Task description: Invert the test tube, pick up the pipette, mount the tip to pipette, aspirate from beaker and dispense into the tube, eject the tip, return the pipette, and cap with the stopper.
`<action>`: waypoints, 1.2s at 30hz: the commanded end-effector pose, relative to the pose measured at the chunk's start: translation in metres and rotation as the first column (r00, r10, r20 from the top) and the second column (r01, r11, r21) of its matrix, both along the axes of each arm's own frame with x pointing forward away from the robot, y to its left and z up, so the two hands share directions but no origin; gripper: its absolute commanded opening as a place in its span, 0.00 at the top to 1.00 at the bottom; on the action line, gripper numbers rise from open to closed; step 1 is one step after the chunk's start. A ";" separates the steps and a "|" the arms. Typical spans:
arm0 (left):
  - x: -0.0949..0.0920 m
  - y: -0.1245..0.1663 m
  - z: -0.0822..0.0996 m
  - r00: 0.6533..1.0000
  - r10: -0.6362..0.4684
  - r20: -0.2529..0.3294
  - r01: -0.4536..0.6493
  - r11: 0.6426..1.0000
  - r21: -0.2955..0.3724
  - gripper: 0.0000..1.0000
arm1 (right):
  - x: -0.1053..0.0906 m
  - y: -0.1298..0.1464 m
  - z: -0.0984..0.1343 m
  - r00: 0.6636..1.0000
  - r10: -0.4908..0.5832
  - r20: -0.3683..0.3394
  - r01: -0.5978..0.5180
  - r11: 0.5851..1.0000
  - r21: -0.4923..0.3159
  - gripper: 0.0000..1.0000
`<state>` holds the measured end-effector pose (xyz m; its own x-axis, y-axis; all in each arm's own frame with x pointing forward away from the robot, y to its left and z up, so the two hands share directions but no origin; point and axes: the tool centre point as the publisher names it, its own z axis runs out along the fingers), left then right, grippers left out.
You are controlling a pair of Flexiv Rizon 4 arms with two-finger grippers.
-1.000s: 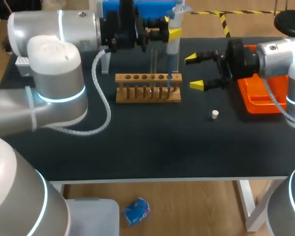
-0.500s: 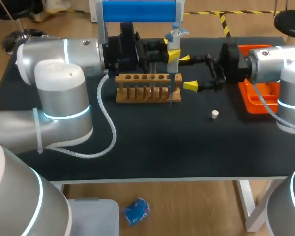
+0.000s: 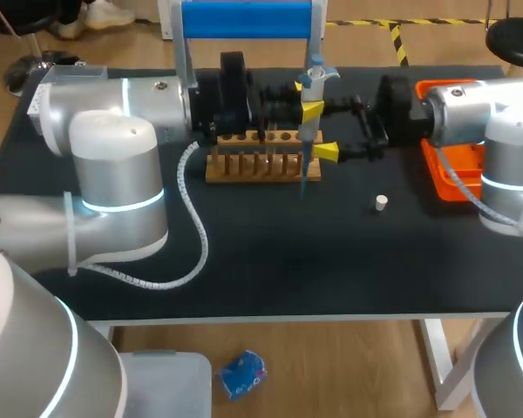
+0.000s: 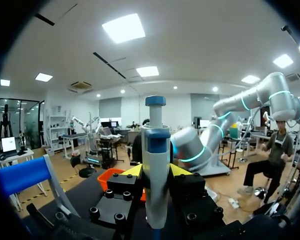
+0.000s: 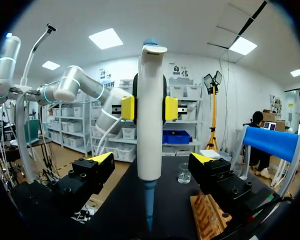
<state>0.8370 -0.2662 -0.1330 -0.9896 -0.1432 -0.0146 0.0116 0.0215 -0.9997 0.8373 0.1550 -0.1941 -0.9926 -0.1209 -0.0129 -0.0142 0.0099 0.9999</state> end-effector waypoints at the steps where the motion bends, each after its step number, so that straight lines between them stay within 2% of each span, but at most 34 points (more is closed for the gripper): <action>1: -0.002 -0.007 -0.007 1.000 0.013 0.006 -0.013 1.000 -0.011 1.00 | 0.002 0.006 0.001 1.000 0.002 0.000 -0.002 1.000 0.001 0.00; 4: -0.003 -0.007 -0.009 1.000 0.014 0.007 -0.014 1.000 -0.010 1.00 | 0.004 0.009 0.002 1.000 0.004 -0.001 -0.004 1.000 0.001 0.00; 6: -0.004 -0.007 -0.011 1.000 0.020 0.014 -0.020 1.000 0.022 1.00 | 0.004 0.011 0.002 1.000 0.006 -0.004 -0.006 1.000 -0.001 0.00; 9: -0.004 -0.007 -0.011 1.000 0.019 0.013 -0.019 1.000 0.019 1.00 | 0.005 0.014 0.002 1.000 0.011 -0.009 -0.011 1.000 -0.006 0.24; 11: -0.004 -0.008 -0.012 1.000 0.019 0.012 -0.019 1.000 0.023 1.00 | 0.005 0.014 0.002 1.000 0.013 -0.011 -0.013 1.000 -0.007 0.27; 24: -0.006 -0.008 -0.016 1.000 0.025 0.009 -0.025 1.000 0.005 1.00 | 0.003 0.013 0.004 1.000 0.011 -0.011 -0.011 1.000 0.004 0.27; 29: -0.005 -0.006 -0.018 1.000 0.030 0.007 -0.030 1.000 0.003 1.00 | 0.002 0.013 0.005 1.000 0.012 -0.010 -0.012 1.000 0.008 0.50; 32: -0.004 -0.005 -0.019 0.999 0.034 0.002 -0.034 0.999 0.003 1.00 | 0.002 0.013 0.004 1.000 0.013 -0.012 -0.013 1.000 0.009 0.58; 34: -0.004 -0.005 -0.019 0.999 0.035 -0.001 -0.035 0.999 0.002 1.00 | 0.001 0.013 0.004 1.000 0.013 -0.013 -0.013 1.000 0.009 0.73; 36: -0.004 -0.005 -0.019 0.999 0.035 -0.003 -0.035 0.999 0.003 1.00 | 0.001 0.013 0.004 1.000 0.014 -0.014 -0.014 1.000 0.009 0.80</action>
